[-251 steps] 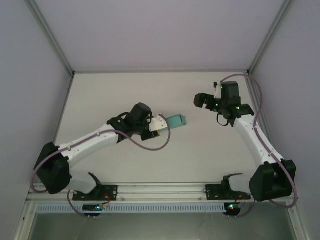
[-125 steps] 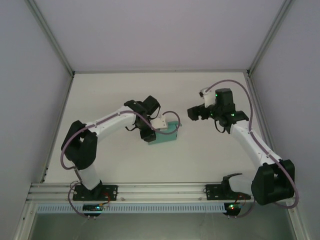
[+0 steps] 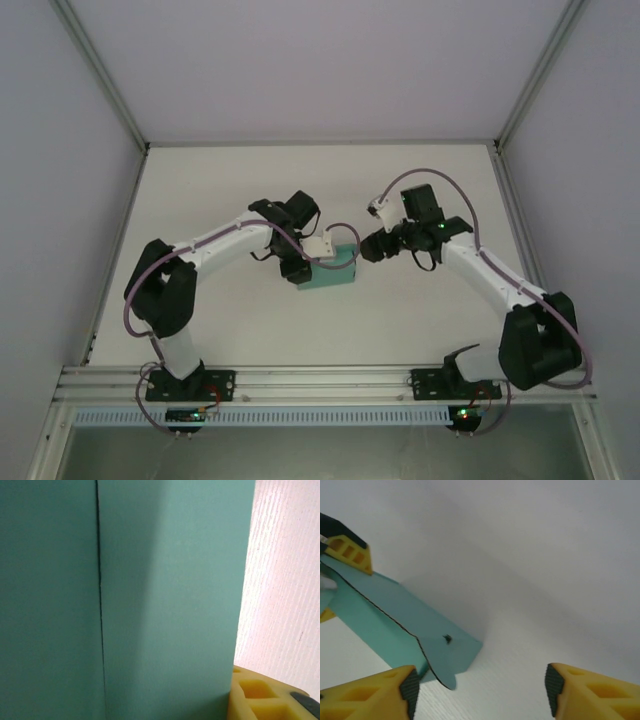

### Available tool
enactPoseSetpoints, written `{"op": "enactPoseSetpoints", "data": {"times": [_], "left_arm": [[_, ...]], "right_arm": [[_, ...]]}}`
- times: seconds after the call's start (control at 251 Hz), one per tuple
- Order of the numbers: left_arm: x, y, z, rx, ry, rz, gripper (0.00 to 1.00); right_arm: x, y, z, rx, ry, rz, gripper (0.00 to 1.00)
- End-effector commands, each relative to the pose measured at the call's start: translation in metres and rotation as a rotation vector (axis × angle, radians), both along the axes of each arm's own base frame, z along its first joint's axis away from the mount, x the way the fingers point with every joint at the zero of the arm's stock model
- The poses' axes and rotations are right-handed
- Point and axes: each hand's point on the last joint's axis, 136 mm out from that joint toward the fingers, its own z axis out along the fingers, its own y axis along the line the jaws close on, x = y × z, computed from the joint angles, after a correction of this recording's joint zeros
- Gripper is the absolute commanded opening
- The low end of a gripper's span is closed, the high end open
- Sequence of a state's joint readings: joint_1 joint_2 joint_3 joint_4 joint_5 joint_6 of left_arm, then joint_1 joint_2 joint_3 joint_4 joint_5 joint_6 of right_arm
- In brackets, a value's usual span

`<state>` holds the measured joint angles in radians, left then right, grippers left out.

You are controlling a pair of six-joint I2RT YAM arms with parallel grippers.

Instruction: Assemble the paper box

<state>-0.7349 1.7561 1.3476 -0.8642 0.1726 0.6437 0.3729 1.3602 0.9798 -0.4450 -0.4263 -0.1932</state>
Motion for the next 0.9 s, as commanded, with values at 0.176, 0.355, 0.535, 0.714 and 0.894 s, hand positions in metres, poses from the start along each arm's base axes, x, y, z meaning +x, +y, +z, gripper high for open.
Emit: {"op": "enactPoseSetpoints", "data": {"times": [0.176, 0.355, 0.535, 0.714, 0.894], "left_arm": [[-0.004, -0.003, -0.002, -0.016, 0.022, -0.029, 0.39], [-0.003, -0.003, -0.003, -0.016, 0.02, -0.025, 0.39], [-0.001, -0.004, -0.002, -0.022, 0.016, -0.017, 0.39], [0.001, -0.008, -0.001, -0.032, 0.017, 0.0, 0.4], [0.003, -0.01, 0.001, -0.038, 0.015, 0.01, 0.4]], "right_arm": [[-0.012, 0.023, -0.001, 0.014, 0.057, 0.105, 0.53], [-0.012, 0.024, -0.008, -0.018, 0.077, 0.108, 0.3], [-0.015, 0.028, -0.011, -0.02, 0.09, 0.122, 0.13], [-0.025, 0.037, -0.015, 0.002, 0.126, 0.141, 0.09], [-0.021, 0.04, -0.015, -0.026, 0.13, 0.051, 0.02]]}}
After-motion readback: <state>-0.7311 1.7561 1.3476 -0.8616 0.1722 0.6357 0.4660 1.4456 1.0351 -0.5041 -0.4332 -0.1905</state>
